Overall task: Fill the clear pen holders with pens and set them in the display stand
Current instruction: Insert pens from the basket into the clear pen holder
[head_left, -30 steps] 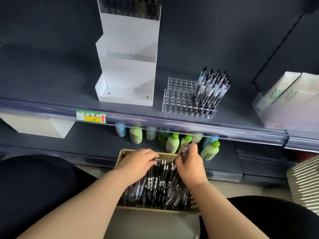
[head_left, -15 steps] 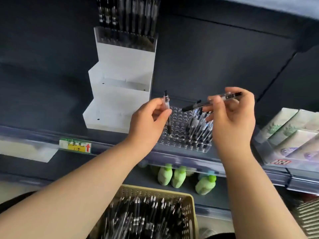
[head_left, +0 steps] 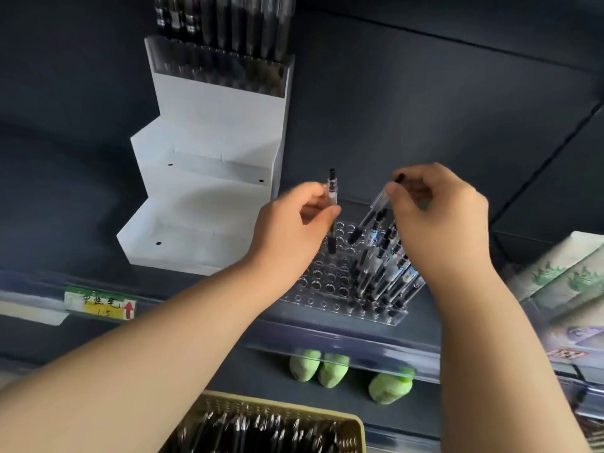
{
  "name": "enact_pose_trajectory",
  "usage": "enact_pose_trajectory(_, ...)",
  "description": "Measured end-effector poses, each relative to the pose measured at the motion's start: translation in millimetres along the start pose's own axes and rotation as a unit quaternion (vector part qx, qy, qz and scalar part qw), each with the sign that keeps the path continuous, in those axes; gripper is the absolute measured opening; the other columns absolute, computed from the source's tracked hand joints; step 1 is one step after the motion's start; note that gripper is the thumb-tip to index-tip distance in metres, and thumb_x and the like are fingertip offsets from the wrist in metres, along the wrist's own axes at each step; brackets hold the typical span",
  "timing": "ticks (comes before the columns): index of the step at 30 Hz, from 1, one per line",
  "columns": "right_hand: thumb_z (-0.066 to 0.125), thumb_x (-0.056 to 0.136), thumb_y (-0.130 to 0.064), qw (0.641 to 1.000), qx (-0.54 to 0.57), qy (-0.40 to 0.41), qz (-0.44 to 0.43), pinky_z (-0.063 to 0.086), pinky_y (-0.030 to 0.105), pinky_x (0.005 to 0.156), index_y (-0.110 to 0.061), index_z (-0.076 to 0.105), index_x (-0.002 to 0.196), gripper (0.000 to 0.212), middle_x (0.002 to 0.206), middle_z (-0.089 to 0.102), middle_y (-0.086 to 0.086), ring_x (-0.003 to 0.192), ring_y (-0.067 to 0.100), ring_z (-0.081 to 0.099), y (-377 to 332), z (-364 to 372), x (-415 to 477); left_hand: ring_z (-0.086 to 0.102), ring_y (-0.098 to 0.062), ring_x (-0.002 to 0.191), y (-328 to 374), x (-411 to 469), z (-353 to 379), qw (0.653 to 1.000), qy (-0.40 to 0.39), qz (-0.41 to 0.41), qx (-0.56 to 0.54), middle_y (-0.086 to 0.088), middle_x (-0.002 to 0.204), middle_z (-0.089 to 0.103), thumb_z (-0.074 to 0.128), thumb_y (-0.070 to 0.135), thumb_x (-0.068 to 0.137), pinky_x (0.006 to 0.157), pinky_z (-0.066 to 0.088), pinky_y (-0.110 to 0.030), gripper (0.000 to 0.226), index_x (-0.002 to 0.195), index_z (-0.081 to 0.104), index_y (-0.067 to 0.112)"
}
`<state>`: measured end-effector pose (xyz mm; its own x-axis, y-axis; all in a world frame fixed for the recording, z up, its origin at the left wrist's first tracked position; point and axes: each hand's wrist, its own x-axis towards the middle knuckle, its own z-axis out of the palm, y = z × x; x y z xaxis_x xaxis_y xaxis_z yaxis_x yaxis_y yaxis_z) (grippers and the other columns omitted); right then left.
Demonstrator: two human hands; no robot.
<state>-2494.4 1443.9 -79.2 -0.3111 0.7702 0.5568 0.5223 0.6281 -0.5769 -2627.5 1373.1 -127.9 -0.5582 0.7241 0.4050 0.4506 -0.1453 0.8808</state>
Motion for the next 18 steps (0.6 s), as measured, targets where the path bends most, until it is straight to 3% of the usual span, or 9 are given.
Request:
enact_pose_trajectory(2,0.06,0.087,-0.023,1.0,-0.019,-0.014,-0.013,0.047,0.03,0.08,-0.02,0.067,0.098,0.014,0.079,0.061,-0.011,0.085,0.018,0.061,0.0,5.7,-0.3,0.06,0.004,0.076,-2.3,-0.8,-3.1,1.0,0.005,-0.003,-0.001,0.016,0.083,0.066,0.069,0.016,0.082,0.07,0.043,-0.003,0.015,0.091,0.063,0.025)
enact_pose_trajectory(5,0.06,0.087,-0.022,0.998,-0.044,-0.035,-0.028,0.047,0.044,0.085,-0.018,0.067,0.101,0.016,0.082,0.064,-0.01,0.089,0.026,0.06,-1.1,12.4,-0.9,0.06,0.005,0.077,-4.0,-3.6,-9.0,1.0,-0.001,0.0,0.005,0.017,0.083,0.066,0.068,0.016,0.082,0.07,0.042,-0.002,0.016,0.089,0.062,0.03)
enact_pose_trajectory(8,0.06,0.087,-0.021,0.997,-0.064,-0.041,-0.034,0.045,0.047,0.086,-0.017,0.067,0.101,0.017,0.089,0.07,-0.002,0.092,0.028,0.059,-0.8,15.8,-0.9,0.06,0.004,0.077,-4.8,-5.5,-13.2,1.0,-0.004,0.004,0.008,0.018,0.082,0.066,0.068,0.016,0.082,0.072,0.045,-0.005,0.025,0.083,0.058,0.039)
enact_pose_trajectory(18,0.061,0.087,-0.02,0.994,-0.093,-0.035,-0.042,0.045,0.048,0.083,-0.015,0.068,0.101,0.017,0.088,0.07,0.003,0.093,0.03,0.056,3.0,15.0,-2.1,0.061,0.004,0.076,-4.1,-7.0,-12.5,1.0,-0.003,-0.002,-0.02,0.018,0.081,0.066,0.069,0.015,0.082,0.072,0.045,-0.005,0.025,0.082,0.059,0.038)
